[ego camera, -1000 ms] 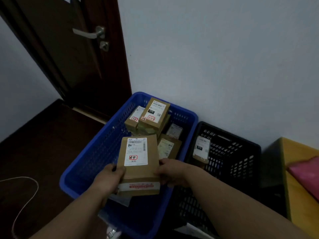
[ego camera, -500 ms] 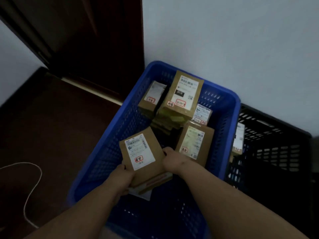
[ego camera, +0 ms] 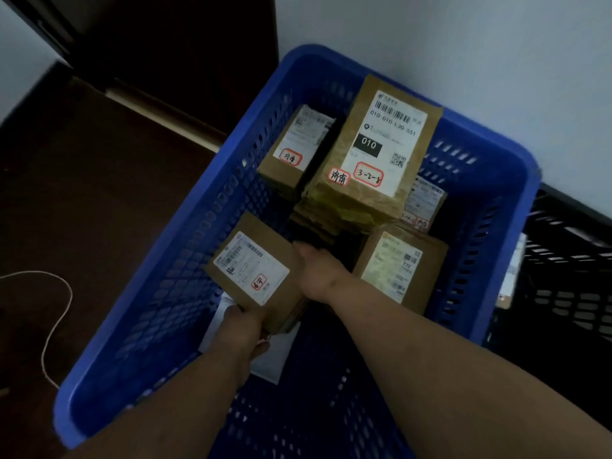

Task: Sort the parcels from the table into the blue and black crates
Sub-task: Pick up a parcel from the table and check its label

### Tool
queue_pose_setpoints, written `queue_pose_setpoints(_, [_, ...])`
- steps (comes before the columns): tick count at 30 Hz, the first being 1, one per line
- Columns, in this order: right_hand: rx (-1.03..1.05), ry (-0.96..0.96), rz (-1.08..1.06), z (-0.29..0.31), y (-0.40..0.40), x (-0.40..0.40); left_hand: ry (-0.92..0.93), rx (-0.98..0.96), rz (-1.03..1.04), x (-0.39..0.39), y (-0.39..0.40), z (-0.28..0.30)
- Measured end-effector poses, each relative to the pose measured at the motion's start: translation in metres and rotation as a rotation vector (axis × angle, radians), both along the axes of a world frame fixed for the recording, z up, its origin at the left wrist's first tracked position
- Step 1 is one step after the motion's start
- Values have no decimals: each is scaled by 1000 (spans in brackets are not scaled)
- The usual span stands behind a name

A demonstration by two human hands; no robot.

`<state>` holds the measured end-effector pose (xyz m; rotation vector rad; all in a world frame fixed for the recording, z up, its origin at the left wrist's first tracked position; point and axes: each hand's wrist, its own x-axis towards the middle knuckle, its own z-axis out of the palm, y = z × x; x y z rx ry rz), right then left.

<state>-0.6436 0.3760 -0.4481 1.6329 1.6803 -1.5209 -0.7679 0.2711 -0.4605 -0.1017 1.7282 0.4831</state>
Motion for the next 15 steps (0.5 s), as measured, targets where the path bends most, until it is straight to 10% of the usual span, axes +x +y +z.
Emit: queue_pose_setpoints(15, [210, -178, -81, -48, -1, -2, -212, -70, 30, 17, 38, -47])
